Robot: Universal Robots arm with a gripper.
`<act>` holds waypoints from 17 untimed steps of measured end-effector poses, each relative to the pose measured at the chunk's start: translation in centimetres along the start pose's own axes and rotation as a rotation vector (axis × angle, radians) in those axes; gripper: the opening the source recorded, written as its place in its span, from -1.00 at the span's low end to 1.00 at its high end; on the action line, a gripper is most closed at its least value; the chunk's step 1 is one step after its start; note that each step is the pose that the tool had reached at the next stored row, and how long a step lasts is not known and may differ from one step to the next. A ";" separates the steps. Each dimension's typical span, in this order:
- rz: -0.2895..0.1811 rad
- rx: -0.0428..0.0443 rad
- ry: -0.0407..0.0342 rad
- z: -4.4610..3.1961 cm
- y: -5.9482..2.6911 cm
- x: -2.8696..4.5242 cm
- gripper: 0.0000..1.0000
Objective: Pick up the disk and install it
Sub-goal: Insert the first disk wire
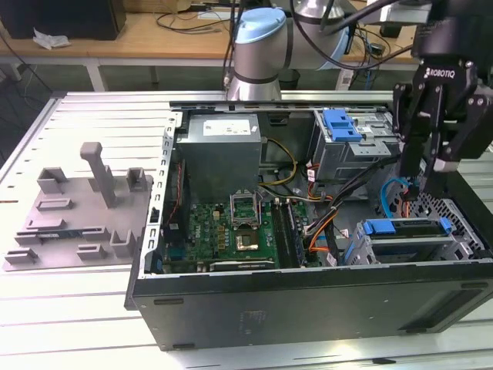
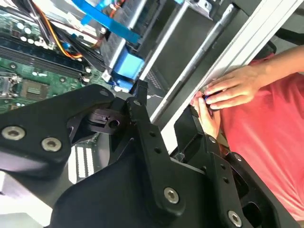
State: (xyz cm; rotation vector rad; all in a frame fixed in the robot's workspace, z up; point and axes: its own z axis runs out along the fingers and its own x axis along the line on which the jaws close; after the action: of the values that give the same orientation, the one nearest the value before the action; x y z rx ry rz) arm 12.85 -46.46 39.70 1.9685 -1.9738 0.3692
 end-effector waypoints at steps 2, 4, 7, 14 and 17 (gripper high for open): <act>-0.004 -0.0091 0.0029 -0.29 -0.59 -0.60 0.01; -0.008 -0.0191 0.0053 -0.53 -1.20 -1.04 0.01; -0.016 -0.0364 0.0061 -0.72 -2.16 -1.36 0.01; -0.035 -0.0867 0.0465 -1.04 -4.04 -2.30 0.01; -0.034 -0.0908 0.0759 -1.45 -4.31 -3.72 0.01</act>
State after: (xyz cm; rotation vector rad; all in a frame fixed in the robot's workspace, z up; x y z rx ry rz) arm 17.19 -42.52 39.31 1.9009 -1.8747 0.3348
